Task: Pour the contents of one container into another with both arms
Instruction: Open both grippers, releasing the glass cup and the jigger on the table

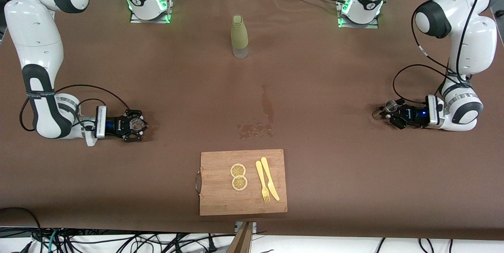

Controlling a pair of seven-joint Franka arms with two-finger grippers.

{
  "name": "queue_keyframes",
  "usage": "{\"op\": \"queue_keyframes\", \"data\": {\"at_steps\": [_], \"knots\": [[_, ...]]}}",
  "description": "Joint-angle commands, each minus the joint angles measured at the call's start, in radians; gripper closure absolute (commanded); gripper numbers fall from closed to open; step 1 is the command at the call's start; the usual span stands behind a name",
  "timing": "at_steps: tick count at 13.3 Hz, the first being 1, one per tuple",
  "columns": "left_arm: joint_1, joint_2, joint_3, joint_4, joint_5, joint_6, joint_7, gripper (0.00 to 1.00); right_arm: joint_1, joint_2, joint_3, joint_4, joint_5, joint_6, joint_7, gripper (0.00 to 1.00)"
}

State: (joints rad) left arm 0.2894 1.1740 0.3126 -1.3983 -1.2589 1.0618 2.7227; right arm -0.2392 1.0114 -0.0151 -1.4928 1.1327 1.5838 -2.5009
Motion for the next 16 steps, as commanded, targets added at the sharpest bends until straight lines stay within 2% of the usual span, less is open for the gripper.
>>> {"op": "queue_keyframes", "data": {"at_steps": [1, 2, 3, 4, 5, 6, 9, 11, 14, 16], "knots": [[-0.003, 0.002, 0.003, -0.01, 0.03, -0.003, 0.091, 1.0, -0.011, 0.016, 0.007, 0.005, 0.024, 0.007, -0.032, 0.32], [-0.003, 0.006, 0.009, -0.008, 0.032, -0.003, 0.089, 0.93, -0.017, 0.016, 0.007, 0.003, 0.022, 0.007, -0.032, 0.02], [-0.004, 0.006, 0.014, -0.007, 0.032, -0.002, 0.089, 0.9, -0.02, 0.016, 0.009, 0.003, 0.022, 0.004, -0.032, 0.0], [-0.006, 0.004, 0.022, -0.005, 0.032, 0.003, 0.089, 0.75, -0.026, 0.013, 0.007, 0.003, 0.019, 0.004, -0.032, 0.0], [-0.006, 0.004, 0.026, -0.001, 0.032, 0.003, 0.089, 0.44, -0.031, 0.012, 0.007, 0.003, 0.018, 0.001, -0.029, 0.0], [-0.006, 0.004, 0.028, 0.001, 0.032, 0.003, 0.086, 0.0, -0.043, 0.009, 0.004, 0.003, 0.012, -0.001, -0.02, 0.0], [-0.009, -0.005, 0.06, 0.004, 0.032, 0.017, 0.054, 0.0, -0.051, -0.002, -0.051, 0.003, -0.01, -0.046, 0.023, 0.0], [-0.016, -0.017, 0.109, 0.012, 0.047, 0.017, -0.026, 0.0, -0.052, -0.023, -0.095, 0.009, -0.042, -0.091, 0.083, 0.0], [-0.019, -0.054, 0.172, 0.085, 0.096, 0.053, -0.214, 0.0, -0.051, -0.095, -0.157, 0.011, -0.111, -0.146, 0.259, 0.0], [-0.032, -0.117, 0.203, 0.094, 0.165, 0.073, -0.425, 0.0, -0.049, -0.16, -0.175, 0.013, -0.172, -0.148, 0.418, 0.0]]}}
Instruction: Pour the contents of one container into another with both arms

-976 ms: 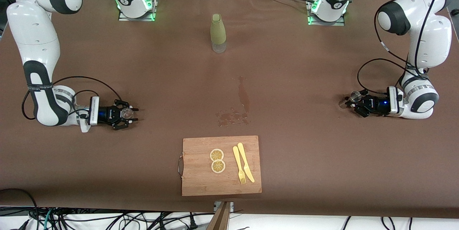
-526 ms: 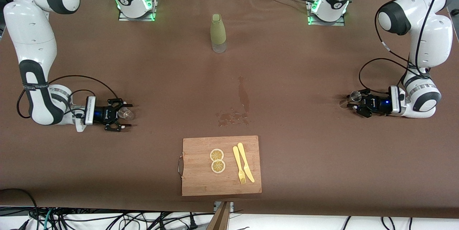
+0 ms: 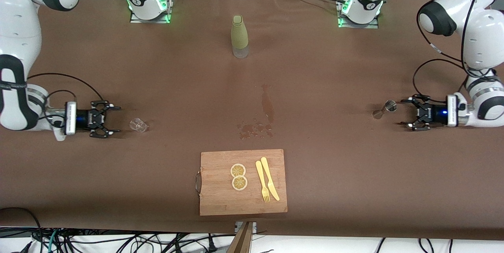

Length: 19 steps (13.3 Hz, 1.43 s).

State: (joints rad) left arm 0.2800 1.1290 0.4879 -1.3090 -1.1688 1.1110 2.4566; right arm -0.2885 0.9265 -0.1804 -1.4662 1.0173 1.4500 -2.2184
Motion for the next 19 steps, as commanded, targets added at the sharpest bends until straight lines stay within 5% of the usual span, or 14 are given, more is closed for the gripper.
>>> {"op": "queue_keyframes", "data": {"at_steps": [1, 5, 12, 16, 19], "knots": [[-0.024, -0.112, 0.027, 0.014, 0.115, 0.032, -0.285, 0.0, 0.0, -0.11, -0.008, -0.014, -0.092, -0.014, 0.22, 0.0], [-0.073, -0.247, 0.027, 0.108, 0.289, 0.104, -0.725, 0.0, 0.014, -0.24, -0.008, -0.014, -0.221, -0.011, 0.549, 0.0], [-0.294, -0.583, -0.044, 0.108, 0.68, 0.148, -1.587, 0.0, 0.057, -0.489, 0.001, -0.02, -0.443, -0.026, 1.049, 0.0], [-0.314, -0.699, -0.117, 0.091, 0.879, 0.342, -1.614, 0.0, 0.136, -0.694, 0.019, -0.081, -0.694, -0.019, 1.46, 0.0], [-0.32, -0.791, -0.164, 0.074, 0.894, 0.484, -1.654, 0.0, 0.137, -0.833, 0.134, -0.167, -0.911, 0.009, 1.797, 0.0]]}}
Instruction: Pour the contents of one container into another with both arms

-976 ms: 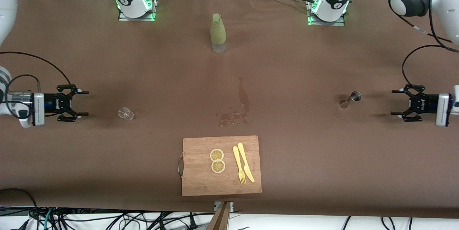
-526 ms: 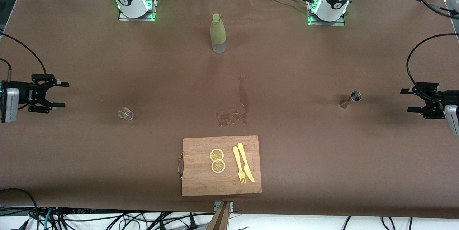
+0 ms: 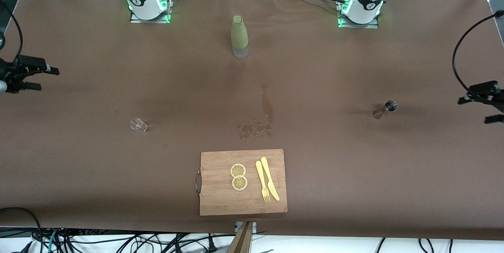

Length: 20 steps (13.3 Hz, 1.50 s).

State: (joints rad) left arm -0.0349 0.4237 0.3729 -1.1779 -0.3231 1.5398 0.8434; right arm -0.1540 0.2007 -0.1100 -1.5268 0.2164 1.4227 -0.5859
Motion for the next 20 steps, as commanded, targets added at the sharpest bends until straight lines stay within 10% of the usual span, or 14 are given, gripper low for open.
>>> {"op": "queue_keyframes", "data": {"at_steps": [1, 8, 20], "knots": [[-0.005, -0.115, -0.072, -0.08, 0.097, 0.054, -0.131, 0.0, 0.002, -0.128, 0.103, -0.118, -0.17, 0.038, 0.263, 0.0], [-0.005, -0.316, -0.305, -0.224, 0.272, -0.069, -1.044, 0.0, 0.057, -0.198, 0.148, -0.21, -0.264, 0.231, 0.599, 0.0], [0.013, -0.293, -0.378, -0.213, 0.288, -0.113, -0.802, 0.0, 0.099, -0.208, 0.136, -0.177, -0.226, 0.249, 0.63, 0.0]]}}
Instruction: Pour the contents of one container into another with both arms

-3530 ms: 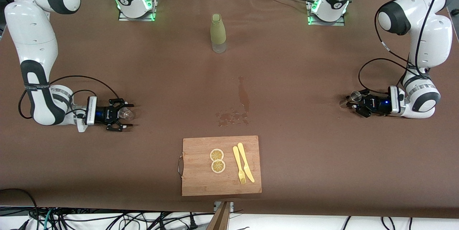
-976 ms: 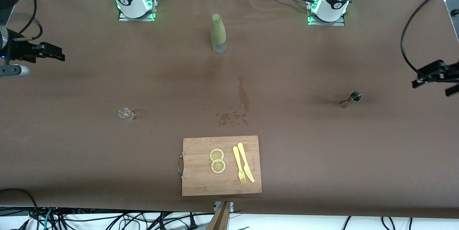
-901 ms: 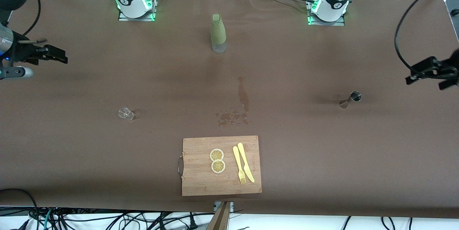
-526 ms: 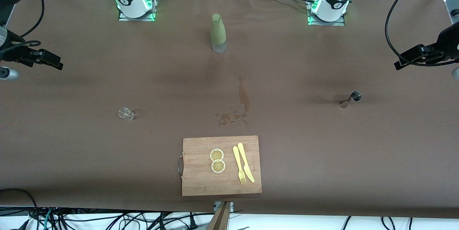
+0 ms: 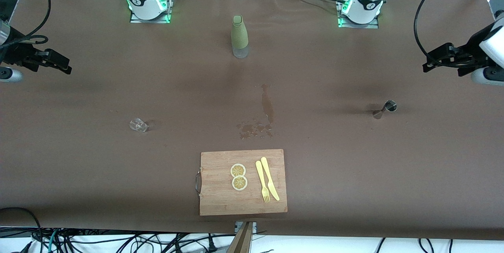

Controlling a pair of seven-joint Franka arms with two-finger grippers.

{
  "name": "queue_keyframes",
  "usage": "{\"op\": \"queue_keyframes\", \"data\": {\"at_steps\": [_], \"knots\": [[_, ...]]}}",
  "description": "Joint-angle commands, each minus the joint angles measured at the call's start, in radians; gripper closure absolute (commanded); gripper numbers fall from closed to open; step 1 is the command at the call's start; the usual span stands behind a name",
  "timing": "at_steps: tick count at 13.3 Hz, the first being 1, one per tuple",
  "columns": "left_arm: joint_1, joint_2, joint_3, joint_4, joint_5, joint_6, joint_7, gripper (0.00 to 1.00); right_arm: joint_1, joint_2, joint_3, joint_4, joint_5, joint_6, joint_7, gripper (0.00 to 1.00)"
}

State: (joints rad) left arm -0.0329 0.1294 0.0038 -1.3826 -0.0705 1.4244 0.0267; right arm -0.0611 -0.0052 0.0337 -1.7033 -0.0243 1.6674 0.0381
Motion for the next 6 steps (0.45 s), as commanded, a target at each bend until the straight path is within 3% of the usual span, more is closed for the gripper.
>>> {"op": "queue_keyframes", "data": {"at_steps": [1, 6], "knots": [[0.01, 0.003, -0.007, -0.009, 0.038, 0.002, 0.015, 0.0, 0.007, -0.002, -0.006, 0.001, 0.015, 0.002, 0.005, 0.0], [0.011, 0.007, -0.008, -0.009, 0.038, 0.002, 0.016, 0.0, 0.007, -0.002, 0.003, 0.002, 0.015, -0.021, 0.014, 0.0]]}}
